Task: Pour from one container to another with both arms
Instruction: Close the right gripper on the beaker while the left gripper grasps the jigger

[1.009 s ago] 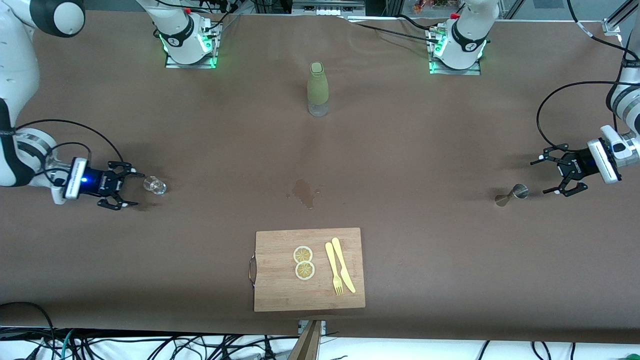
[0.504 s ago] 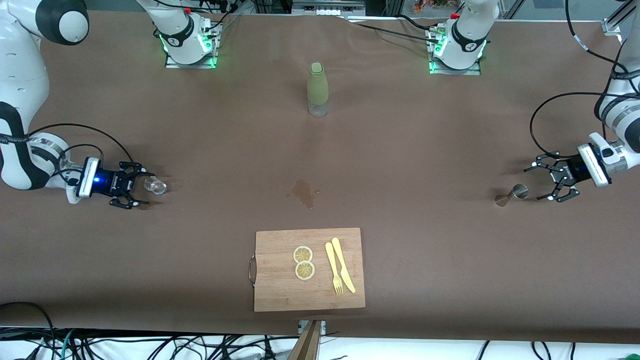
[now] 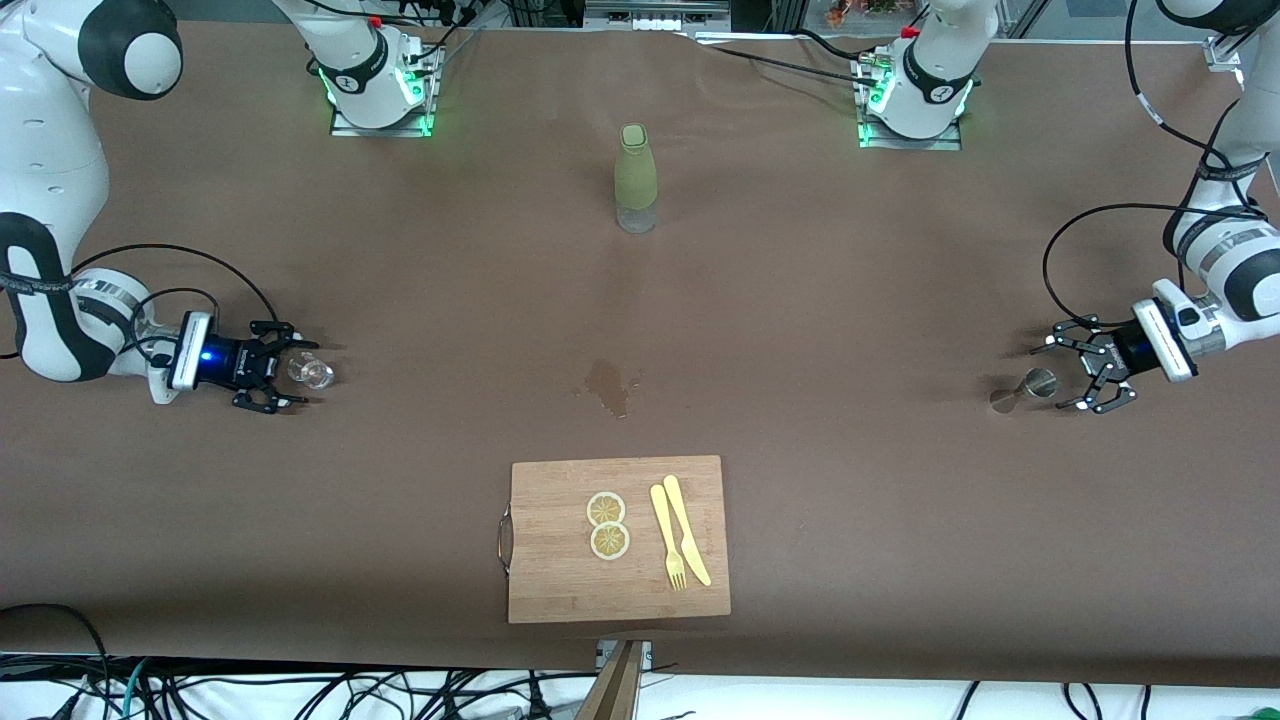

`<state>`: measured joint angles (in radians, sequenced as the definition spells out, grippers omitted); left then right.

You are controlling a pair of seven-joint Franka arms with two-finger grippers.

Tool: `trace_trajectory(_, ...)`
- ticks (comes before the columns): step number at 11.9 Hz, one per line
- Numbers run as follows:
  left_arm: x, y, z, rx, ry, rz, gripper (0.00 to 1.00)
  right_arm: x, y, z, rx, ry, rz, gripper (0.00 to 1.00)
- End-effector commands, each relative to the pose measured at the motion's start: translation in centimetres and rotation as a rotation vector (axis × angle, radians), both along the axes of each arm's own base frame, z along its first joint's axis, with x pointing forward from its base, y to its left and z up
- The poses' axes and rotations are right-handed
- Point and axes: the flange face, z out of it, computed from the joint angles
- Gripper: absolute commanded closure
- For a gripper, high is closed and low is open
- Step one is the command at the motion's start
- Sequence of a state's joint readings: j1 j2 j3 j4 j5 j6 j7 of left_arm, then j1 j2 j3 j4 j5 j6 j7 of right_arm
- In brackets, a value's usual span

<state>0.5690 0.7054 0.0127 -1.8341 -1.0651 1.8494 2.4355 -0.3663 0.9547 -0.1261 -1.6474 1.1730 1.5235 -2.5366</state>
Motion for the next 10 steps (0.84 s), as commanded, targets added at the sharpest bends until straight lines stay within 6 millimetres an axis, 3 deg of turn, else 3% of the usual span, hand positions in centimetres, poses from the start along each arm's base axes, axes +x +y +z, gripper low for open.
trace_trajectory(1, 0.6, -0.6, -1.4, -0.033, -0.077, 0.002, 0.01, 0.2, 0.7, -1.1, 0.017, -0.001, 0.0, 0.01)
trace_trajectory(4, 1.2, -1.6, -2.0, -0.067, -0.089, 0.016, 0.01, 0.4, 1.1, -1.1, 0.013, 0.009, 0.003, 0.04)
trace_trajectory(7, 1.8, -2.9, -2.4, -0.089, -0.104, 0.014, 0.01, 0.5, 1.3, -1.0, 0.014, 0.007, 0.005, 0.2)
trace_trajectory(10, 2.2, -4.3, -3.3, -0.104, -0.131, 0.008, 0.01, 0.7, 1.5, -0.9, 0.013, -0.001, 0.012, 0.27)
